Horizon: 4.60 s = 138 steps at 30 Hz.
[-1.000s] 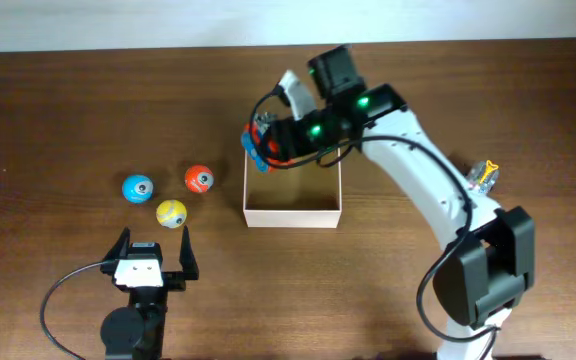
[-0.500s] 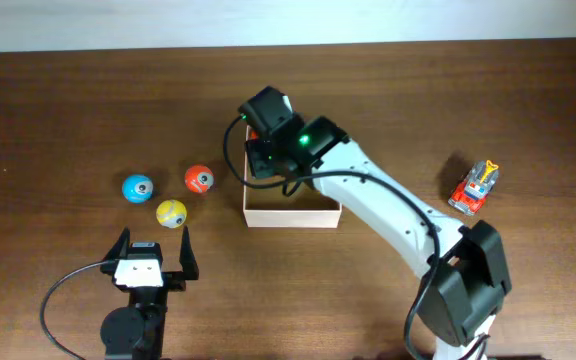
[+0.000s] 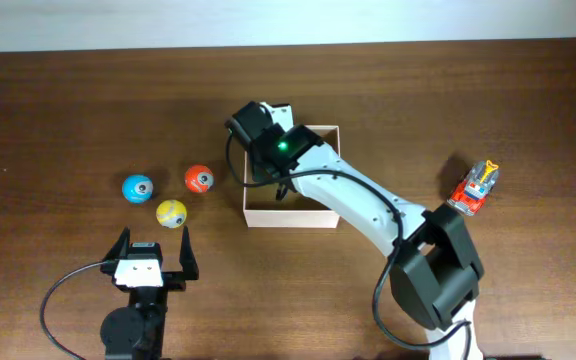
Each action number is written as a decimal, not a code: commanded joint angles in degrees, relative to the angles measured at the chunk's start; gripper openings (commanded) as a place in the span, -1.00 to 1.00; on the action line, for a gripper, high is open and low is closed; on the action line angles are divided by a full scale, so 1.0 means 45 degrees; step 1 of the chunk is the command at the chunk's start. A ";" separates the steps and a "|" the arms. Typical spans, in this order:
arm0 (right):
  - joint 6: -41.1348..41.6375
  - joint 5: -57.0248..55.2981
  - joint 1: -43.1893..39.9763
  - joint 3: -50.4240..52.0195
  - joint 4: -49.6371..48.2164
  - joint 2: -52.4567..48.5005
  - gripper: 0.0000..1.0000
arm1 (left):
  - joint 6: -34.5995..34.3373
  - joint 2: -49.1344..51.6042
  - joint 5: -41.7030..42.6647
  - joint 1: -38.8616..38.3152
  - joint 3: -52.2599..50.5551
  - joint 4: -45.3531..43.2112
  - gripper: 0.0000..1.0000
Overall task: Pack container
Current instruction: 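Carry the tank toy left over the cardboard box, then lower the tank into the box's left side and open the right gripper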
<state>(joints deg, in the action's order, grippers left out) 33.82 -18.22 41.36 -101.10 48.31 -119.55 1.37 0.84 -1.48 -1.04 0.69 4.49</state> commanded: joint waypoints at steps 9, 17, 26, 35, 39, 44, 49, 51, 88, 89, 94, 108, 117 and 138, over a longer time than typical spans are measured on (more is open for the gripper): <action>0.1690 -0.0350 0.0223 -0.0238 -0.0719 -0.0083 0.29 | 0.0238 -0.0121 -0.0039 0.0078 -0.0039 0.0024 0.98; 0.1540 -0.0034 0.0248 -0.0238 -0.0860 -0.0602 0.30 | 0.0238 -0.0121 -0.0039 0.0078 -0.0039 0.0029 0.99; 0.0797 0.0427 0.0243 -0.0238 -0.1277 -0.0831 0.30 | 0.0238 -0.0121 -0.0039 0.0078 -0.0039 0.0029 0.98; 0.0000 0.0622 0.0243 -0.0238 -0.1603 -0.0831 0.31 | 0.0238 -0.0121 -0.0039 0.0078 -0.0039 0.0024 0.99; 0.0000 0.0622 0.0243 -0.0238 -0.1598 -0.0831 0.32 | 0.0238 -0.0121 -0.0039 0.0078 -0.0039 0.0024 0.98; 0.0000 0.0617 0.0243 -0.0238 -0.1603 -0.0831 0.55 | 0.0238 -0.0121 -0.0039 0.0078 -0.0039 0.0024 0.99; -0.0092 0.0617 0.0228 -0.0238 -0.1603 -0.0831 0.58 | 0.0238 -0.0121 -0.0039 0.0078 -0.0039 0.0029 0.99; -0.0141 0.0617 0.0223 -0.0238 -0.1608 -0.0831 0.59 | 0.0238 -0.0121 -0.0039 0.0078 -0.0039 0.0029 0.99; -0.1088 0.0583 -0.0928 -0.0321 0.0879 -0.0631 -0.53 | 0.0238 -0.0121 -0.0039 0.0078 -0.0039 0.0029 0.99; -0.1088 0.0617 -0.0933 -0.0194 0.0787 -0.0631 -0.53 | 0.0238 -0.0121 -0.0039 0.0078 -0.0039 0.0029 0.99; -0.1088 0.0767 -0.0947 -0.0034 0.0665 -0.0636 -0.52 | 0.0238 -0.0121 -0.0039 0.0078 -0.0039 0.0024 0.99; 0.0058 0.2341 -0.0947 -0.0034 0.0447 -0.0636 -0.52 | 0.0238 -0.0121 -0.0039 0.0078 -0.0039 0.0029 0.99; 0.0933 0.2482 -0.0947 -0.0034 0.0398 -0.0636 -0.52 | 0.0238 -0.0121 -0.0039 0.0078 -0.0039 0.0024 0.99; 0.0316 0.1894 -0.1195 -0.0034 0.0136 -0.0636 -0.09 | 0.0238 -0.0121 -0.0039 0.0078 -0.0039 0.0024 0.98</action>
<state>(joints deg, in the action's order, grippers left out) 36.80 -7.79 37.26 -101.71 49.21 -123.00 1.37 0.84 -1.48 -1.04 0.69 4.49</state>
